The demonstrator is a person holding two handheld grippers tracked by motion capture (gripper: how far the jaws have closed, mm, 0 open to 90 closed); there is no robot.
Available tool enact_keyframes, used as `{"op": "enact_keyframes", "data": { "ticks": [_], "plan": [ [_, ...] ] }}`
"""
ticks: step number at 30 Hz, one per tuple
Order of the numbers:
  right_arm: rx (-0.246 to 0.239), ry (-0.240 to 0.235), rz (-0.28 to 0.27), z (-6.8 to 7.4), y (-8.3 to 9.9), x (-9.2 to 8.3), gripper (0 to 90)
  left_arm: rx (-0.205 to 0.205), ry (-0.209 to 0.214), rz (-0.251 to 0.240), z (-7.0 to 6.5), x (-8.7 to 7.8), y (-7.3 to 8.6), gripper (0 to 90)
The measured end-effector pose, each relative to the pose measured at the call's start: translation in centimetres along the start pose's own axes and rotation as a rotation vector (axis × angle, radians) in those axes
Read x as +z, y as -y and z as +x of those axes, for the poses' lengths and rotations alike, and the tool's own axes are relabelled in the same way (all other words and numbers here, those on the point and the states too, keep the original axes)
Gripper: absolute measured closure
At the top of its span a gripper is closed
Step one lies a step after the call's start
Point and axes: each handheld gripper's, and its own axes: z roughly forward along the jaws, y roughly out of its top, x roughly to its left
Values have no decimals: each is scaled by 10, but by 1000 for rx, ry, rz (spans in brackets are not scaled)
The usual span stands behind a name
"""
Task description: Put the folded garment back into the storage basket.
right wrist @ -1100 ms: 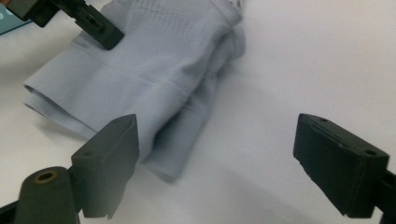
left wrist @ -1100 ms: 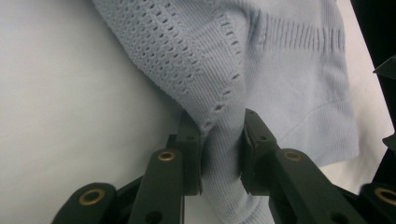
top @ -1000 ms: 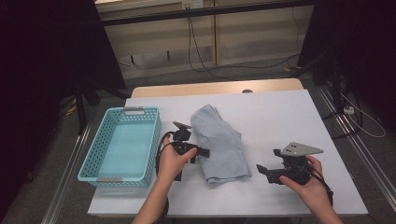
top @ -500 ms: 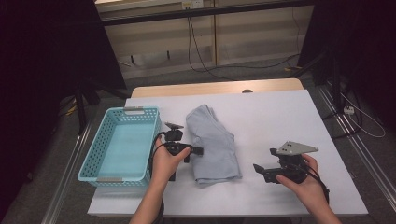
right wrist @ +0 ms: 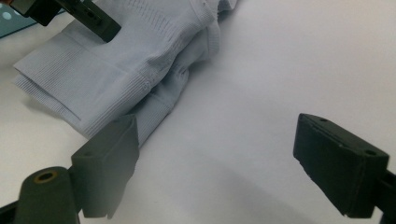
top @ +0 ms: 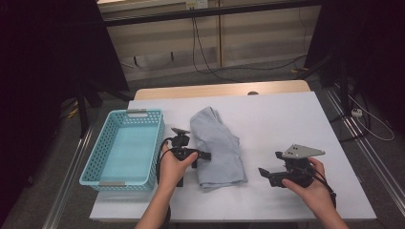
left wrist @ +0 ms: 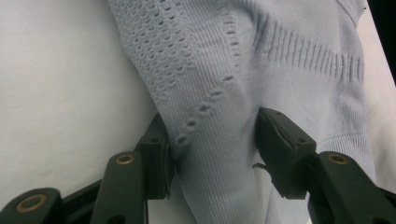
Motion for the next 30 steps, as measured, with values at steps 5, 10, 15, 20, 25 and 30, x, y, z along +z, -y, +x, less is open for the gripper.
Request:
{"op": "enact_keyframes", "data": {
  "ticks": [5, 10, 15, 20, 25, 30],
  "plan": [
    [-2, -4, 4, 0, 0, 1, 145, 5, -3, -1, -1, 3, 0, 497],
    [-4, -8, 8, 0, 2, 1, 144, 1, -6, -7, -3, 5, 0, 498],
    [3, -3, 9, 0, 3, -1, 144, 16, -10, -7, -5, 8, -1, 525],
    [9, 4, 10, -2, 6, -4, 143, -2, -20, -4, -10, 12, -2, 566],
    [19, 13, 7, -4, 9, -8, 143, 23, -28, -3, -14, 16, -5, 638],
    [27, 18, 9, -5, 12, -11, 143, 27, -27, -6, -17, 19, -7, 689]
  ]
}}
